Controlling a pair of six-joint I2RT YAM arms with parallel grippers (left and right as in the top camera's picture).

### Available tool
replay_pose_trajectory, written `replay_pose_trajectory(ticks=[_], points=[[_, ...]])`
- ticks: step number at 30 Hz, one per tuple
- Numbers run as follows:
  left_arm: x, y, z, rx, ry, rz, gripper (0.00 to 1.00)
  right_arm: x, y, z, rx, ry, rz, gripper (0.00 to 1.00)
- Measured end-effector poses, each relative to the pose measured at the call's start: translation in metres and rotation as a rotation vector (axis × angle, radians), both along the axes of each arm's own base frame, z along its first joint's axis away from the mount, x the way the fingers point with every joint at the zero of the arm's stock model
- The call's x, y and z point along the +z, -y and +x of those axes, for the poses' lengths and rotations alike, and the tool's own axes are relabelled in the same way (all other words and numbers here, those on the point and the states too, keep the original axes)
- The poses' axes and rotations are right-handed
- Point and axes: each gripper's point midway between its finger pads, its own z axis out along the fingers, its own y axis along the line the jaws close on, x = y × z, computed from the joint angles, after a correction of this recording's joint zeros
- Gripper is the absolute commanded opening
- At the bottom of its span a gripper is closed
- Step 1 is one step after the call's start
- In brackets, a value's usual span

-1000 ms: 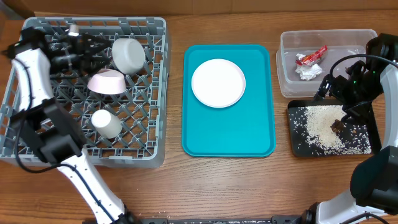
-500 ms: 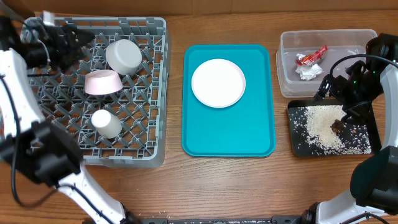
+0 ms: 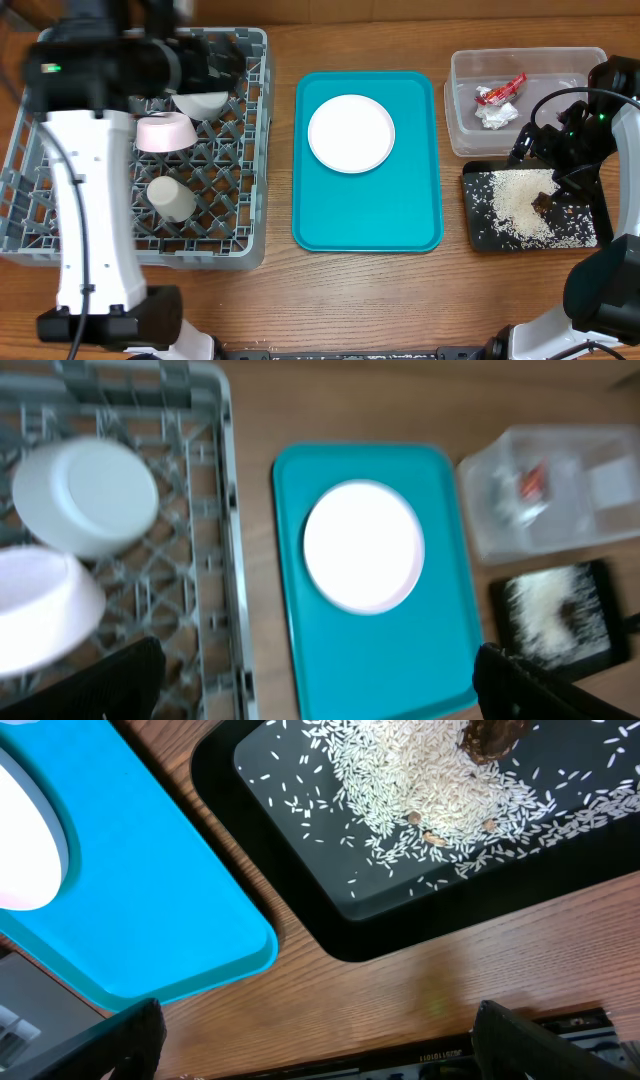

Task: Sort waste into correct bins and load items into the dishwasher
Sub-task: 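Reach the left gripper to the tray and grip the white plate's rim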

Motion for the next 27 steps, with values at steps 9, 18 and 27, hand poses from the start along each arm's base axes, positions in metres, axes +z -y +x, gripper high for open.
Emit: replay_pose_trajectory(ticks=[9,18,27], points=[[-0.049,0.09,-0.014,-0.058,-0.105,0.237,1.0,0.0,0.0,0.0,-0.005,-0.001,-0.001,1.0],[-0.135,0.142,-0.019,-0.143,-0.3,0.373,1.0,0.0,0.0,0.001,-0.005,0.001,-0.001,1.0],[-0.167,0.161,-0.022,-0.157,-0.356,0.411,1.0,0.0,0.001,0.002,-0.004,0.006,-0.003,1.0]])
